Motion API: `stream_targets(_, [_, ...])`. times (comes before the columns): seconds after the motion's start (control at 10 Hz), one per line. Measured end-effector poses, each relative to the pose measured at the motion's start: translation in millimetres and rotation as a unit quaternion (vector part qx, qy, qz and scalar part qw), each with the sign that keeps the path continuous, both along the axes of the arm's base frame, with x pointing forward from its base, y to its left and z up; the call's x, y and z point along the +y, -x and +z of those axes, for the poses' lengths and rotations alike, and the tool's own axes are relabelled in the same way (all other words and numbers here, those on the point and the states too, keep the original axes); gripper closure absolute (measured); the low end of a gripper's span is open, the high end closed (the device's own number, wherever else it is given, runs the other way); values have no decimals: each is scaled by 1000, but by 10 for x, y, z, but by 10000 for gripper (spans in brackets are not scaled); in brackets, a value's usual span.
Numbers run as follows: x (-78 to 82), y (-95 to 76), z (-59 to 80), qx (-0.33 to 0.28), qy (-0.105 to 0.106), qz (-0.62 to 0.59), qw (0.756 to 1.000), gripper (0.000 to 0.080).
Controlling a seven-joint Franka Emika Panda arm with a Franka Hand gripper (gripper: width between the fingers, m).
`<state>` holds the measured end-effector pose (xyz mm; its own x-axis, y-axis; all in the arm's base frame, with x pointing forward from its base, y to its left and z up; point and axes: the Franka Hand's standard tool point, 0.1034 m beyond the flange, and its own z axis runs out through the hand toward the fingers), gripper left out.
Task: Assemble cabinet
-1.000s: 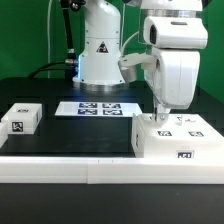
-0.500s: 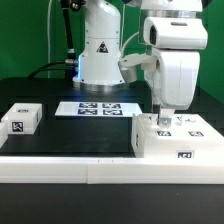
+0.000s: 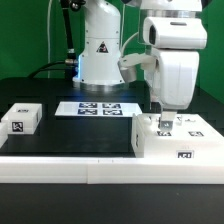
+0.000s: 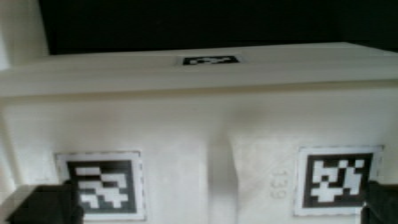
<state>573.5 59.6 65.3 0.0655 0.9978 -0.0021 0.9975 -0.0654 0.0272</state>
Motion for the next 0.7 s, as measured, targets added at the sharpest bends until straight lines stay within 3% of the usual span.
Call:
stream_targets(0.2, [-58, 267, 116, -32, -9, -104, 994, 2])
stream_targets(0.3, [2, 369, 131, -33, -12, -147, 988, 2])
stream_targets(0.4, [82, 416, 152, -32, -13, -170, 985, 2])
stream_targets(0.7, [82, 407, 144, -32, -14, -172, 985, 2])
